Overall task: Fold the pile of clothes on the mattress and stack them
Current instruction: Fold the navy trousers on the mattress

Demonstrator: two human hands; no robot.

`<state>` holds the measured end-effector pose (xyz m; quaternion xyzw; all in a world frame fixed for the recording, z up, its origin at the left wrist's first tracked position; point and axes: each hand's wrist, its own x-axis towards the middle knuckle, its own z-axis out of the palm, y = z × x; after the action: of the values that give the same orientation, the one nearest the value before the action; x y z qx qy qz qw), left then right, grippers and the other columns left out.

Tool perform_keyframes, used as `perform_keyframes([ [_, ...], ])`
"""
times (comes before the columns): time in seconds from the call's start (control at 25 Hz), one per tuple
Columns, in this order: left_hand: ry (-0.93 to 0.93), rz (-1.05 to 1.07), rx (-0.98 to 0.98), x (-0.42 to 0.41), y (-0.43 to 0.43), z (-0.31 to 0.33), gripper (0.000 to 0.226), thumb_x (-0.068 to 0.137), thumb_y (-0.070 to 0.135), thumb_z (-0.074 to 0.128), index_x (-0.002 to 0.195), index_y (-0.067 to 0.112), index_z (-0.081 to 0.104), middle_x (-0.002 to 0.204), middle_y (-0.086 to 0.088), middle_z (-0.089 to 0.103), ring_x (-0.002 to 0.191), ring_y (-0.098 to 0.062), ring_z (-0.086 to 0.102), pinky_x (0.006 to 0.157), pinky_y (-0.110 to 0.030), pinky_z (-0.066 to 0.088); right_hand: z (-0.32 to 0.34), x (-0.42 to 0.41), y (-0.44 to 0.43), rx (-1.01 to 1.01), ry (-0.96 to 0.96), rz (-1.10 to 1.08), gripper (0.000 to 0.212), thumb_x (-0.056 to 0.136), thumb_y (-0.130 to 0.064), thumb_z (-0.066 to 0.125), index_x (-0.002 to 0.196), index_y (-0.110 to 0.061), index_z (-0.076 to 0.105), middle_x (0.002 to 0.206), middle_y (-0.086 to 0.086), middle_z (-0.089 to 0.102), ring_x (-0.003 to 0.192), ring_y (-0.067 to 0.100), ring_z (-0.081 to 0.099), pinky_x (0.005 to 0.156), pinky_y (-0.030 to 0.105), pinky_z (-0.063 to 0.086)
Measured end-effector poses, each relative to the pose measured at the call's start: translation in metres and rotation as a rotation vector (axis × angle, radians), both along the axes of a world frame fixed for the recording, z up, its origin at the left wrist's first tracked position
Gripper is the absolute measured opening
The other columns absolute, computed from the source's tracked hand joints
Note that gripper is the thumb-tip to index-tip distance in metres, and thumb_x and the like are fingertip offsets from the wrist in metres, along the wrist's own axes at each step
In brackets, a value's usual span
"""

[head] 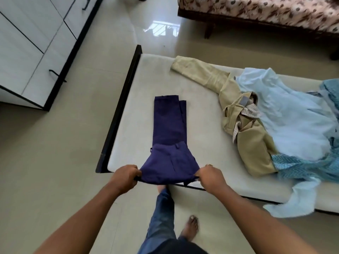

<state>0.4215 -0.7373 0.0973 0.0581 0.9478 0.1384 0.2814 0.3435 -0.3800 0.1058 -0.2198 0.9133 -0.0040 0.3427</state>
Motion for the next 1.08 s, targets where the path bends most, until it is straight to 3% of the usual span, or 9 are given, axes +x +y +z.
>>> perform_keyframes([
  [0.16,-0.034,-0.026,-0.053,0.033,0.012,0.008,0.027,0.088,0.015,0.064,0.108,0.026,0.078,0.105,0.002,0.071,0.096,-0.024,0.069,0.069,-0.027,0.045,0.002,0.039,0.013,-0.016,0.011,0.032,0.023,0.102,-0.036,0.055,0.113,-0.031,0.075,0.104,0.000,0.074,0.102,0.026,0.064,0.075,0.032,0.045],
  [0.32,-0.044,-0.013,-0.038,0.031,0.012,0.018,0.023,0.094,0.021,0.065,0.111,0.028,0.077,0.107,0.005,0.073,0.095,-0.016,0.069,0.078,-0.026,0.054,0.010,0.033,0.014,-0.030,-0.022,0.000,0.021,0.100,-0.032,0.058,0.108,-0.026,0.077,0.103,0.000,0.075,0.095,0.026,0.068,0.074,0.030,0.046],
  [0.56,-0.008,0.401,0.223,-0.090,-0.030,0.022,0.025,0.080,0.004,0.072,0.089,0.028,0.075,0.085,0.009,0.074,0.082,-0.011,0.070,0.075,-0.031,0.057,0.012,-0.086,-0.017,-0.087,0.015,-0.220,0.014,0.096,-0.036,0.066,0.103,-0.029,0.075,0.100,-0.003,0.074,0.096,0.024,0.068,0.073,0.031,0.046],
  [0.68,0.020,0.499,0.274,-0.173,-0.048,0.010,0.024,0.080,0.004,0.074,0.095,0.023,0.073,0.087,0.006,0.073,0.083,-0.014,0.068,0.069,-0.021,0.049,0.003,-0.177,-0.037,-0.161,0.075,-0.351,0.017,0.090,-0.039,0.074,0.100,-0.027,0.076,0.100,-0.003,0.072,0.094,0.022,0.067,0.076,0.032,0.051],
  [0.92,0.096,0.723,0.386,-0.296,-0.078,-0.094,0.025,0.082,0.010,0.080,0.103,0.020,0.073,0.094,0.002,0.075,0.087,-0.018,0.071,0.084,-0.037,0.059,-0.092,-0.308,-0.072,-0.292,0.069,-0.611,0.009,0.088,-0.029,0.078,0.095,-0.023,0.079,0.092,-0.005,0.074,0.086,0.013,0.065,0.076,0.025,0.046],
  [1.0,0.133,0.888,0.502,-0.314,-0.080,-0.128,0.031,0.089,0.007,0.075,0.117,0.021,0.070,0.106,0.003,0.074,0.092,-0.015,0.072,0.088,-0.036,0.060,-0.128,-0.324,-0.082,-0.387,0.158,-0.810,0.010,0.091,-0.018,0.073,0.099,-0.021,0.079,0.097,-0.003,0.077,0.088,0.014,0.069,0.084,0.027,0.052],
  [1.08,0.159,1.027,0.553,-0.313,-0.077,-0.157,0.035,0.097,0.009,0.067,0.129,0.021,0.063,0.116,0.004,0.070,0.100,-0.012,0.070,0.092,-0.030,0.057,-0.157,-0.319,-0.094,-0.464,0.226,-1.098,0.022,0.094,-0.011,0.066,0.114,-0.016,0.075,0.111,0.000,0.076,0.103,0.018,0.071,0.094,0.023,0.049],
])
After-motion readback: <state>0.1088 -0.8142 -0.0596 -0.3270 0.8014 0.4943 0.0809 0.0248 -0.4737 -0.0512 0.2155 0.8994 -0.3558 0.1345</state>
